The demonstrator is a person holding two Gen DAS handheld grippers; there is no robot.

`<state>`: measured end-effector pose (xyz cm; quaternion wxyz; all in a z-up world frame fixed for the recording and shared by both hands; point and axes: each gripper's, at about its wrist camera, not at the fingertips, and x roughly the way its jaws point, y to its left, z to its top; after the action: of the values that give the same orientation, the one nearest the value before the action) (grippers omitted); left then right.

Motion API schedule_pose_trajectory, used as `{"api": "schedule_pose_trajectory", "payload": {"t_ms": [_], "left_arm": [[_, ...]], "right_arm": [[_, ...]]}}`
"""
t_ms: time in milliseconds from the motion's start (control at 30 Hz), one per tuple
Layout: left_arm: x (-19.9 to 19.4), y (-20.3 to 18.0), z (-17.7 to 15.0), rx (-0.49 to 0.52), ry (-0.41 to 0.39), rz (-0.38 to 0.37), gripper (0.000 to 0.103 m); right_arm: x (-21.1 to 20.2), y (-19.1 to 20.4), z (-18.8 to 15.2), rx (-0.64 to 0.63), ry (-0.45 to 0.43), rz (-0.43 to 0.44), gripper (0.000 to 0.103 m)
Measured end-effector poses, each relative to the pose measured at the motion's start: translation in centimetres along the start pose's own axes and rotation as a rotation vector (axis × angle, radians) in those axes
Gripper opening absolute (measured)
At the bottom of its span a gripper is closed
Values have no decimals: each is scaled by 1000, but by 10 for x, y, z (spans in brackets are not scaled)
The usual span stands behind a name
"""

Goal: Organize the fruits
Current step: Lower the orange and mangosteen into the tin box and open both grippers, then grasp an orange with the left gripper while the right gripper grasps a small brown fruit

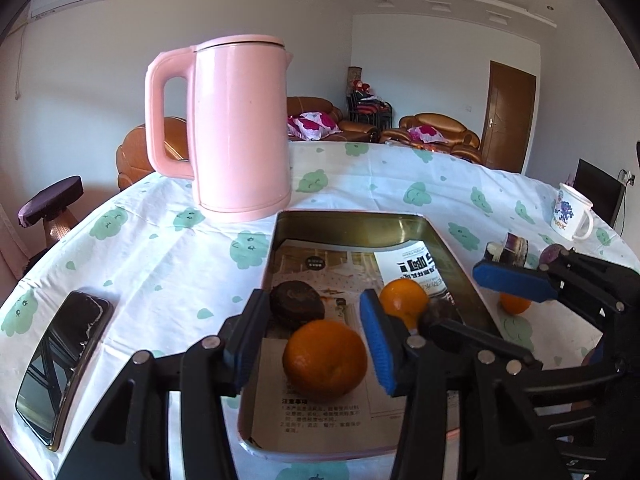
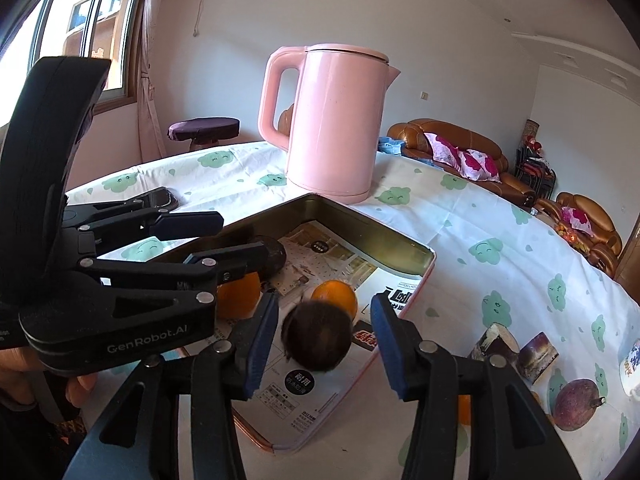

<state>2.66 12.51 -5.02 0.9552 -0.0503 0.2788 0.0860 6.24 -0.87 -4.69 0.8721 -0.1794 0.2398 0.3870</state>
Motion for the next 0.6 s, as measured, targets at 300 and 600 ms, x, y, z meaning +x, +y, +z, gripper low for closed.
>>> {"api": "schedule_pose_trajectory", "payload": {"t_ms": [300, 600], "left_arm": [[-18, -23, 9, -6, -72, -66, 74], [-4, -111, 14, 130, -40, -218, 74]], "right_arm": [[-48, -64, -29, 98, -21, -156, 60], [-73, -134, -58, 222, 40, -314, 60]]}}
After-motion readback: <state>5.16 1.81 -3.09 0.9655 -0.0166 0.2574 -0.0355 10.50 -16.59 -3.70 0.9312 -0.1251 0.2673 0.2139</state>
